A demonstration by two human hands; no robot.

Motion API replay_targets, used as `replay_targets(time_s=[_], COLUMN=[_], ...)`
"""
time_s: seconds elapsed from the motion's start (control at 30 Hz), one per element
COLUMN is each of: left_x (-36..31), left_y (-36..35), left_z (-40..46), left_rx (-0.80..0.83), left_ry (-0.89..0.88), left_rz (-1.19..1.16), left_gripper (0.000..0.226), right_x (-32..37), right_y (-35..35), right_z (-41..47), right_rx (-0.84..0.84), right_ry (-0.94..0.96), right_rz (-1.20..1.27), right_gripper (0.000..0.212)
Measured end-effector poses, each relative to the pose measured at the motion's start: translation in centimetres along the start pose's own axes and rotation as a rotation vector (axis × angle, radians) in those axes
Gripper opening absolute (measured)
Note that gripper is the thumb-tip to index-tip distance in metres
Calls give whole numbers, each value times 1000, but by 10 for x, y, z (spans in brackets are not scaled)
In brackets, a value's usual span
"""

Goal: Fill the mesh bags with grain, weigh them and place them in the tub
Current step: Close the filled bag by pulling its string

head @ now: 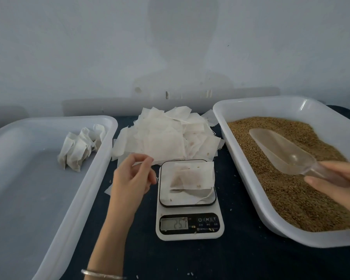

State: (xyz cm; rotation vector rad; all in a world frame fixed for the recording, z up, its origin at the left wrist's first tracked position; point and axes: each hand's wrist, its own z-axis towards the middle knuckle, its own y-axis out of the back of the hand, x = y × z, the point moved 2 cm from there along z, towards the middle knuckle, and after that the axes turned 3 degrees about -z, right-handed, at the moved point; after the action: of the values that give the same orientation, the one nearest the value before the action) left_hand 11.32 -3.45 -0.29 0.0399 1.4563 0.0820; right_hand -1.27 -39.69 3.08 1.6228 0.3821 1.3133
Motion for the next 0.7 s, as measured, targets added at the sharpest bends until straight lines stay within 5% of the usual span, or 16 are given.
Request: replay_targets(time_s=[0.27,0.47,0.6,0.7], left_x=[0,-2,-9,-4], left_y=[23,20,-18,-64], left_z=[-4,-5,-10,-10], left_rx=[-117,-97,197,380], left_ry=[-26,-84,-240,-435], left_rz=[-35,34,351,750], left_gripper=[13,11,24,60], right_x=[43,39,40,45], right_y=[-19,-47,-53,-53], right_z=[5,13,18,17], right_rx=[-71,-56,3,14], right_ry=[89,48,70,109], right_rz=[40,6,-30,-7], right_gripper=[17,42,61,57])
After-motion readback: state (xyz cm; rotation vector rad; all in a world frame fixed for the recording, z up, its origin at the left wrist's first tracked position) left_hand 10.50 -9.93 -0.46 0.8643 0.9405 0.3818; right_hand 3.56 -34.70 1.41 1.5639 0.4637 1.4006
